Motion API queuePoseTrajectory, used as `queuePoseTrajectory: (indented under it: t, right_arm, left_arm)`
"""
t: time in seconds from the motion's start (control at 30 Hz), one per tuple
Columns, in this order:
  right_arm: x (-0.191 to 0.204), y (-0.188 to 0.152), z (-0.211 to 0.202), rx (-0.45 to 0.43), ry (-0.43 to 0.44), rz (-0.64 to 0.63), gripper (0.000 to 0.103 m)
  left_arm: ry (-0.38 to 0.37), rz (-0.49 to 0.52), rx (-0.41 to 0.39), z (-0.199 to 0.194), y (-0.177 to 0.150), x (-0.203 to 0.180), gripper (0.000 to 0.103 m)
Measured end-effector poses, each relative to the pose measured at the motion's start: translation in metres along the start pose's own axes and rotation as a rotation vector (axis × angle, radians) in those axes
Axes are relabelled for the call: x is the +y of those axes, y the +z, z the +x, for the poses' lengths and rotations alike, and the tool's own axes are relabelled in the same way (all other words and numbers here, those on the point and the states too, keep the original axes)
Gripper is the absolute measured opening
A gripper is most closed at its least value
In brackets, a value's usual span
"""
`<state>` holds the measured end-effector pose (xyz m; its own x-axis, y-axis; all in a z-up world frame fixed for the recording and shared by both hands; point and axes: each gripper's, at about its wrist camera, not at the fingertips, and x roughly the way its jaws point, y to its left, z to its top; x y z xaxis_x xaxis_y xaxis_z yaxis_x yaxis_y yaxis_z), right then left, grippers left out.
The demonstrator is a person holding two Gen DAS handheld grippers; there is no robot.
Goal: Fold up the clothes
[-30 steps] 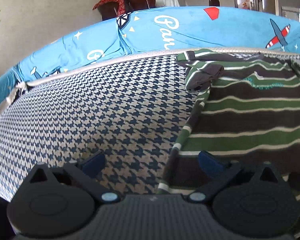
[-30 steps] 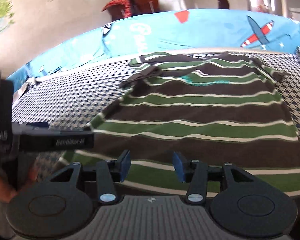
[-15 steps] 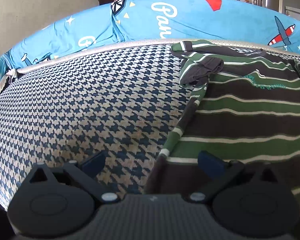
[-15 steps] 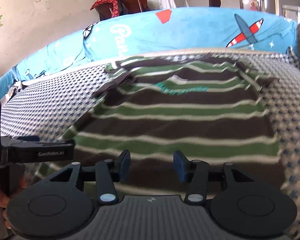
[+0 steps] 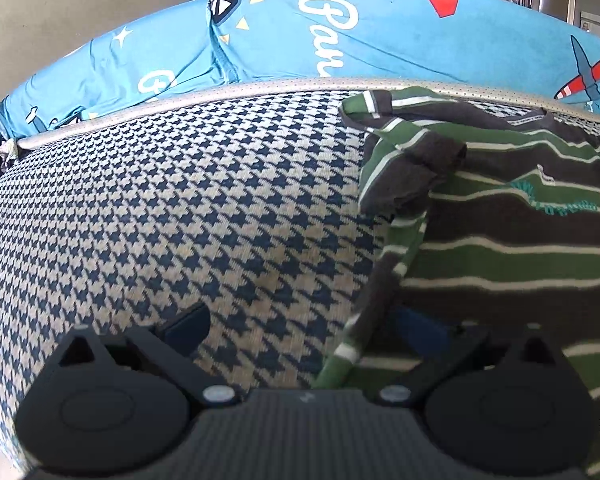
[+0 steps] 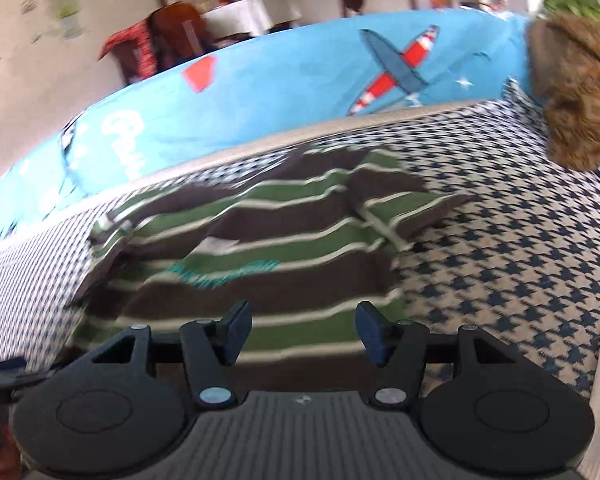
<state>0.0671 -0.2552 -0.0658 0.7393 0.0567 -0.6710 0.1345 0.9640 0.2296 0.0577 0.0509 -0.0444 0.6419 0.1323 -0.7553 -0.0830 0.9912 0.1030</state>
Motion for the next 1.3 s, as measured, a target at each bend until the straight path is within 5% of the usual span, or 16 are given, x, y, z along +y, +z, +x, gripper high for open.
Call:
queuePoseTrajectory:
  t: [0.7, 0.93, 1.03, 1.17, 1.3]
  right_arm:
    - [-0.119, 0.047, 0.057, -0.012, -0.001, 0.550, 0.061]
    - [-0.119, 0.058, 0.073, -0.056, -0.016, 0.559, 0.060]
    - [-0.115, 0.061, 0.078, -0.064, -0.020, 0.542, 0.051]
    - [-0.111, 0.064, 0.083, -0.069, -0.055, 0.516, 0.027]
    - [-0.108, 0.069, 0.083, -0.088, -0.072, 0.479, 0.020]
  left_arm:
    - [-0.167, 0.104, -0.023, 0.013, 0.046, -0.029, 0.103]
    - [-0.192, 0.070, -0.032, 0.010, 0.044, -0.026, 0.103]
    - [-0.195, 0.059, -0.037, 0.009, 0.044, -0.024, 0.103]
    - [-0.190, 0.054, -0.029, 0.012, 0.043, -0.024, 0.103]
    - [-0.194, 0.046, -0.010, 0.017, 0.042, -0.026, 0.103]
